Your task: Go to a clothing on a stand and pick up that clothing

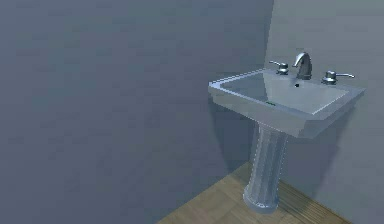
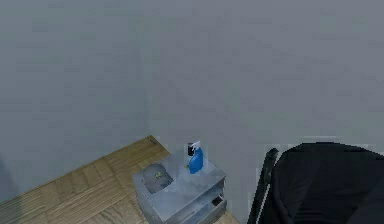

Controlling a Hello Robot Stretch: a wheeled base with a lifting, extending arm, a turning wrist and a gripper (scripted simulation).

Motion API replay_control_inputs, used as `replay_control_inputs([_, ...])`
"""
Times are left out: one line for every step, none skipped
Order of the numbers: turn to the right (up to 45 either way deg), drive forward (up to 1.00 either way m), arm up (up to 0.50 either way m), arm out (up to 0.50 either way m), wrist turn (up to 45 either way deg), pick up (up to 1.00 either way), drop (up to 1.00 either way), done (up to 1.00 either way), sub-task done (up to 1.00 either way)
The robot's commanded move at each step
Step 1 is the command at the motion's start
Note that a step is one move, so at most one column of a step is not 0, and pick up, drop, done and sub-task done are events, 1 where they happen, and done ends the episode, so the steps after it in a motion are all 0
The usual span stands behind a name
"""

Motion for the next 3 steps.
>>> replay_control_inputs([0.0, 0.00, 0.50, 0.00, 0.0, 0.00, 0.00, 0.00, 0.00])
replay_control_inputs([0.0, 0.00, 0.02, 0.00, 0.0, 0.00, 0.00, 0.00, 0.00])
replay_control_inputs([0.0, 0.00, 0.00, 0.50, 0.0, 0.00, 0.00, 0.00, 0.00])
